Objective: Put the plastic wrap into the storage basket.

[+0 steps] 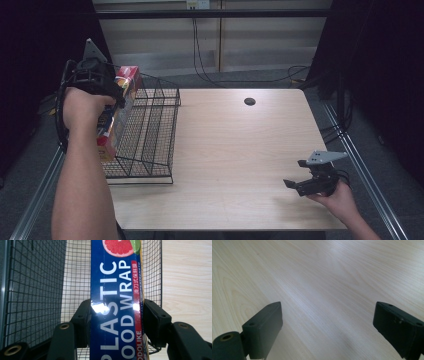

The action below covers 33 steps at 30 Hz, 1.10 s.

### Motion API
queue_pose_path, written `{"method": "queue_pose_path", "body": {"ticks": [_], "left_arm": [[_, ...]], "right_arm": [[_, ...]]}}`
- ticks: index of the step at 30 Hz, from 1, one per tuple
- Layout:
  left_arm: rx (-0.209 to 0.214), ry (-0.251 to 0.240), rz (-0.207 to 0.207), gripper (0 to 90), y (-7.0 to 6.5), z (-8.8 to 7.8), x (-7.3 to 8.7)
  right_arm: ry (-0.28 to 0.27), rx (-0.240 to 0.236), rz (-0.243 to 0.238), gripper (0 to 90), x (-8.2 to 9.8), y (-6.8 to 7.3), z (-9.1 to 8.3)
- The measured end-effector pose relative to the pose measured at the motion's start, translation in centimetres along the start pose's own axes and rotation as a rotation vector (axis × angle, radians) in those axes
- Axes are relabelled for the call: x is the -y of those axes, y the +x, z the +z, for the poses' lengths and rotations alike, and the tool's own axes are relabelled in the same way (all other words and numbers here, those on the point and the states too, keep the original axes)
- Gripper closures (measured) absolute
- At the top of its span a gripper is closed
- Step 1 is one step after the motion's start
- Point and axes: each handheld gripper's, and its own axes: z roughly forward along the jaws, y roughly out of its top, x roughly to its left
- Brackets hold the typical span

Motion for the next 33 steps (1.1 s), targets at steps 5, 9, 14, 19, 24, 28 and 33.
{"method": "queue_pose_path", "body": {"ticks": [5,9,14,19,24,28,33], "left_arm": [[-0.003,-0.003,-0.023,46.6,0.7,0.1,0.2],[-0.014,0.005,-0.012,46.6,1.1,0.4,0.4],[-0.018,0.006,-0.029,46.5,1.4,1.0,0.5],[-0.032,0.014,-0.017,46.5,1.7,1.4,0.6],[-0.027,0.011,-0.036,46.5,1.7,1.4,0.8],[-0.020,0.014,-0.033,46.4,2.0,1.4,0.8],[-0.031,0.013,-0.032,46.4,2.3,1.6,1.0]], "right_arm": [[0.002,0.000,0.002,8.9,0.0,0.0,0.0],[0.002,-0.001,0.002,8.9,0.0,0.0,0.0],[0.007,0.001,0.000,8.9,0.0,0.1,0.1],[0.007,-0.001,0.001,8.9,0.0,0.1,0.2],[0.005,-0.002,0.000,8.9,0.0,0.1,0.1],[0.006,-0.003,0.002,8.9,0.0,0.1,0.1],[0.007,-0.003,0.003,8.9,0.0,0.1,0.0]]}}
